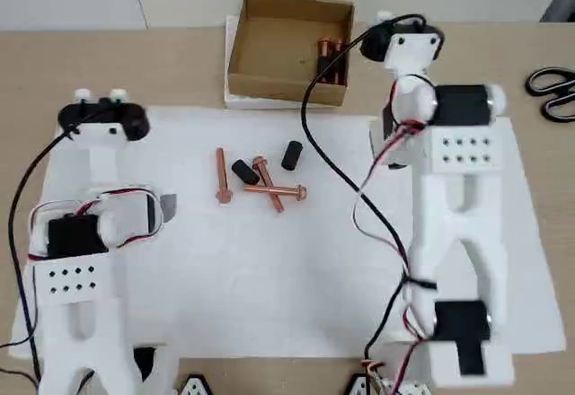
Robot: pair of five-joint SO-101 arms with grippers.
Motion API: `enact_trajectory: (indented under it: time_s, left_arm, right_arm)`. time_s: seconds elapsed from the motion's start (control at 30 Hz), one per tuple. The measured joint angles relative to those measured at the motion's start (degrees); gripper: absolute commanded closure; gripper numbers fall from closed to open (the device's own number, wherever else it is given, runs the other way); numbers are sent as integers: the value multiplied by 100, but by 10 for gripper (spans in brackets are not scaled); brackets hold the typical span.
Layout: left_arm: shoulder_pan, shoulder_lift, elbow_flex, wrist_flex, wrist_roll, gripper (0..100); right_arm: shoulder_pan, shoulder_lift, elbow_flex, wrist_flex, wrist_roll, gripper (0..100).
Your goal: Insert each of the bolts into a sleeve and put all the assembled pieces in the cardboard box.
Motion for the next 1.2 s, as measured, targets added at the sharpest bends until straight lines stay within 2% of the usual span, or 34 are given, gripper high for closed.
enact_trajectory:
  time_s: [0.1,0.37,0.57,0.7,0.93,1.2]
  left_arm:
    - [229,308,-229,0,-18,766]
    - [273,2127,-1152,448,-18,768]
    - [273,2303,-1776,624,-18,768]
    - [273,2303,-2075,756,-18,768]
    - [273,2321,-2110,1310,-9,768]
    - [273,2321,-2110,1477,-18,768]
  right_arm:
    - [0,-642,0,18,0,995]
    - [53,-1846,193,88,0,995]
    - [273,-2857,1081,-237,0,990]
    - [466,-4009,2426,-1248,0,991]
    - [624,-6971,5855,-3297,9,995]
    - [756,-9415,8079,-3569,378,995]
